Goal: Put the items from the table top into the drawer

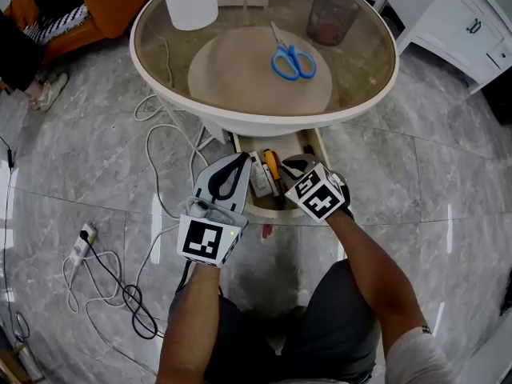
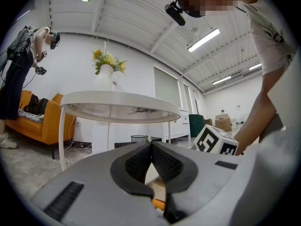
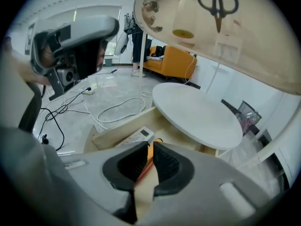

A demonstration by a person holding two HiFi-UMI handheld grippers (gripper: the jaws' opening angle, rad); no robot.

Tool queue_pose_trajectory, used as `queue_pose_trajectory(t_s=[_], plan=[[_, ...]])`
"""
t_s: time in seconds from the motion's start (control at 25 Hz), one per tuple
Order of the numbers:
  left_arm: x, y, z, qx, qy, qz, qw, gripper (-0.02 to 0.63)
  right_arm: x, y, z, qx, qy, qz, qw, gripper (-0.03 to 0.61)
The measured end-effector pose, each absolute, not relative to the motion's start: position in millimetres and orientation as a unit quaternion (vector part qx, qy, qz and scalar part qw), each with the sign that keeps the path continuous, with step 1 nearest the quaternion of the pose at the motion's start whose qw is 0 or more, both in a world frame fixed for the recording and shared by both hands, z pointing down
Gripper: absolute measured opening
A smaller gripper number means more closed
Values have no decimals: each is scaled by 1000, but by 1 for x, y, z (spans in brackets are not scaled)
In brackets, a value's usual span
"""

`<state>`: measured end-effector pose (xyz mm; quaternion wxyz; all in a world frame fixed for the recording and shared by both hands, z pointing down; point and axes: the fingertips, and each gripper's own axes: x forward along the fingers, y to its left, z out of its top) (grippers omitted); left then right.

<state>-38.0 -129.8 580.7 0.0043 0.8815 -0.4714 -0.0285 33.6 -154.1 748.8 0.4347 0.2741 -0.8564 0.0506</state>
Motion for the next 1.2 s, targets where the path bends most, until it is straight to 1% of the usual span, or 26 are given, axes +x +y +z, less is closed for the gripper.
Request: queue_pose_trajectory(t_s=[0.12, 0.2, 0.36, 0.68, 0.88, 1.04, 1.2], plan=[[-32, -125, 584, 885, -464, -16, 0, 0, 32, -145, 734, 277, -863, 41, 420, 7], [-29, -121, 580, 888, -459, -19, -2, 0, 32, -138, 725, 277, -867, 38, 412, 2], [-29, -113, 563, 890, -455, -29, -4, 0, 29, -126, 689, 272, -881, 43, 384, 2], [-28, -99, 512, 899, -437, -35, -18, 0, 24, -108, 578, 263, -914, 40, 308, 2], [-25, -96, 474, 901, -431, -35, -36, 0, 24, -110, 512, 270, -919, 22, 285, 2], [-23, -99, 444, 896, -439, -56, -43, 0, 27, -118, 476, 283, -920, 42, 266, 2], [-21, -108, 421, 898, -436, -54, -40, 0, 27, -129, 451, 292, -918, 66, 259, 3]])
